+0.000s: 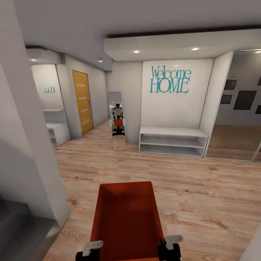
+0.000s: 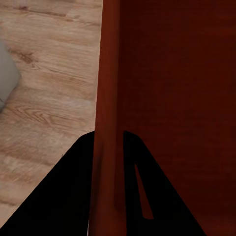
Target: Move the two storage containers from the living room to the garage. In the garage, place one container on the floor and stack the other container on top of it (either order is fine).
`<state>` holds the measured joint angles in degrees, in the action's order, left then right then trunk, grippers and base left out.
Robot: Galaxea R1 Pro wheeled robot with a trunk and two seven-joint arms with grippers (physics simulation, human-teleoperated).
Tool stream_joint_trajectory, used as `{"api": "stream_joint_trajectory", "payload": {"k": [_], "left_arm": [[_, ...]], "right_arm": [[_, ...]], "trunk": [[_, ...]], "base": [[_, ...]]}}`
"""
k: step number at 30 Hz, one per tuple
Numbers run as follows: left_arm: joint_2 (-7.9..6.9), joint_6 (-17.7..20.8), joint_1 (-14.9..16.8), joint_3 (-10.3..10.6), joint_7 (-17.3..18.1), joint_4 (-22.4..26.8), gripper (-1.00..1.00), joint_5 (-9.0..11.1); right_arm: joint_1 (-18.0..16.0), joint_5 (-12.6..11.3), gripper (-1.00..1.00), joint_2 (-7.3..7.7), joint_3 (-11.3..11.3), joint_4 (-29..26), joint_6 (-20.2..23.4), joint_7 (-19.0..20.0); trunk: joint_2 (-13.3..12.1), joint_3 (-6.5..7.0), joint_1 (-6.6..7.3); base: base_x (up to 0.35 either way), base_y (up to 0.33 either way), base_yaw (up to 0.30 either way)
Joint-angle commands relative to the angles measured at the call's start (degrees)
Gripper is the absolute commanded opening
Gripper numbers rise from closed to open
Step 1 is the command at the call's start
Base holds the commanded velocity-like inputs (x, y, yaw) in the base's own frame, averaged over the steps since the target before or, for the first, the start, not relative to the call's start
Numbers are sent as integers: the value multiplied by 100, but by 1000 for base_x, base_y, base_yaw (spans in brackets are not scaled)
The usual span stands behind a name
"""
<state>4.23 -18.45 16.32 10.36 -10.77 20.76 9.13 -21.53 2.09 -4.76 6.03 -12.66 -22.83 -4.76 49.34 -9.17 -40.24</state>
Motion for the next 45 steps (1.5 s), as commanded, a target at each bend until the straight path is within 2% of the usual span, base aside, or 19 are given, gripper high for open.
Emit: {"api": "stream_joint_trajectory", "payload": {"k": [1, 45], "left_arm": [[-7, -28, 3, 106, -74, -6, -100, 72], [-1, -30, 3, 107, -82, -3, -100, 63]], "right_arm": [[-9, 63, -100, 1, 21, 1, -2, -60], [-9, 63, -100, 1, 21, 1, -2, -60]], "trunk": [[5, -8, -4], [5, -8, -4]], "base": [[337, 0, 0], [336, 0, 0]]}}
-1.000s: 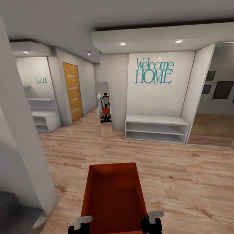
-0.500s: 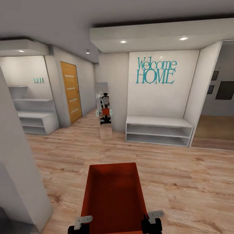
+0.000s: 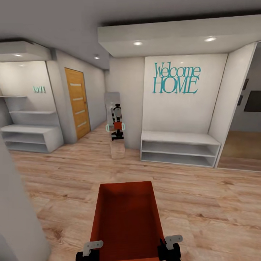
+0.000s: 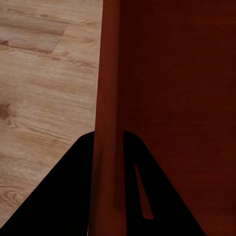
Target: Move the two storage containers from the living room to the garage. In the garage, place one container on the floor and stack the other container on top of it (either order is fine).
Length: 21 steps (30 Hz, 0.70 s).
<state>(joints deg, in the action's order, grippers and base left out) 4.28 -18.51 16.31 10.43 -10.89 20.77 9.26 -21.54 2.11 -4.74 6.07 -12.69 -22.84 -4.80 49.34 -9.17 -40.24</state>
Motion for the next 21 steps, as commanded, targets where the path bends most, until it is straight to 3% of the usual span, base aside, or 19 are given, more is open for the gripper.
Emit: {"api": "stream_joint_trajectory", "payload": {"k": [1, 21], "left_arm": [[-6, -25, 3, 100, -71, -3, -100, 49], [-10, -21, 3, 99, -72, -8, -100, 50]], "right_arm": [[-8, 62, -100, 1, 17, 4, -2, -56], [-8, 62, -100, -1, 17, 4, -2, -56]], "trunk": [[5, -8, -4], [5, -8, -4]], "base": [[336, 0, 0], [336, 0, 0]]}}
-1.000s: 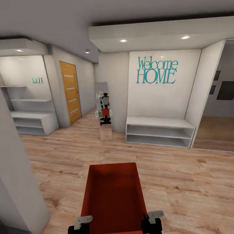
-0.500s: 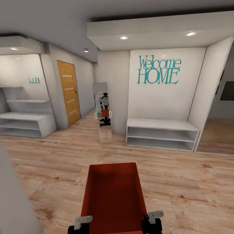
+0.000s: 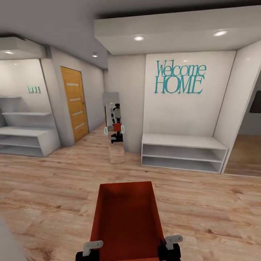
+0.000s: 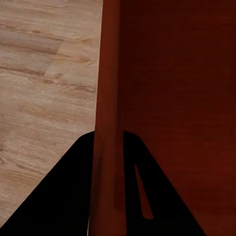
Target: Move the two storage containers from the living room to the garage. In the garage, place one container on the floor and stack the other container on top of it (either order is fine).
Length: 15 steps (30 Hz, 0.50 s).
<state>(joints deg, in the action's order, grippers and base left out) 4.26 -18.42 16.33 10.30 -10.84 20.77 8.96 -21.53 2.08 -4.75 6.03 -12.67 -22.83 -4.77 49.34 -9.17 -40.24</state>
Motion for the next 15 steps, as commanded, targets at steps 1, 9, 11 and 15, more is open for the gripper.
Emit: {"api": "stream_joint_trajectory", "payload": {"k": [1, 9, 11, 15], "left_arm": [[-9, -31, 2, 113, -76, -8, -100, 80], [-8, -32, 2, 113, -72, -7, -100, 80], [-9, -33, 2, 113, -70, -6, -100, 80], [-10, -33, 2, 113, -68, -6, -100, 83]], "right_arm": [[-10, 64, -100, 0, 21, 1, -2, -59], [-9, 64, -100, 0, 21, 3, -2, -59], [-9, 64, -100, 0, 21, 2, -2, -59], [-10, 64, -100, 0, 21, 1, -2, -59]], "trunk": [[5, -8, -4], [5, -8, -4], [5, -8, -4], [5, -8, -4]], "base": [[337, 0, 0], [336, 0, 0], [336, 0, 0], [336, 0, 12]]}}
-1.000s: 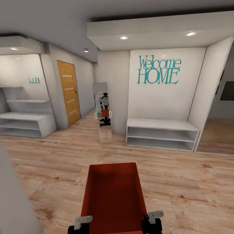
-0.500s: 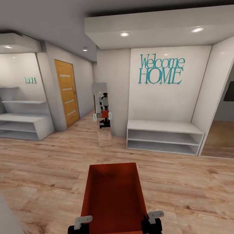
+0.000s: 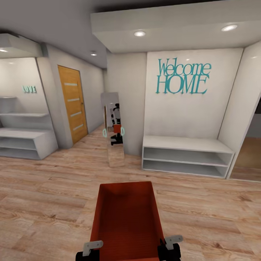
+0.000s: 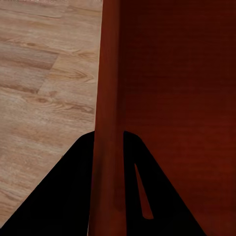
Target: Move the two storage containers from the living room to the garage. In the garage, place one container on the floor and stack the other container on top of it (either order is fine).
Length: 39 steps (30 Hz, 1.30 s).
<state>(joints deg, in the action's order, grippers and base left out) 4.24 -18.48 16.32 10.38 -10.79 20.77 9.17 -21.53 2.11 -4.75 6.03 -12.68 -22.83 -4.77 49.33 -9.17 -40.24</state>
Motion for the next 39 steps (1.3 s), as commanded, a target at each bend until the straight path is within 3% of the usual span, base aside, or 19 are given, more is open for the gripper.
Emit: {"api": "stream_joint_trajectory", "payload": {"k": [1, 12, 39], "left_arm": [[-7, -26, 3, 105, -73, -5, -100, 62], [-6, -27, 3, 105, -72, -4, -100, 63], [-4, -27, 3, 105, -72, -3, -100, 62]], "right_arm": [[-9, 62, -100, 1, 21, 2, -2, -59], [-9, 62, -100, 1, 21, 2, -2, -59], [-9, 62, -100, 1, 21, 3, -2, -61]], "trunk": [[6, -8, -4], [6, -8, -4], [6, -8, -4]], "base": [[336, 0, 54], [336, 0, 146], [336, 0, 259]]}}
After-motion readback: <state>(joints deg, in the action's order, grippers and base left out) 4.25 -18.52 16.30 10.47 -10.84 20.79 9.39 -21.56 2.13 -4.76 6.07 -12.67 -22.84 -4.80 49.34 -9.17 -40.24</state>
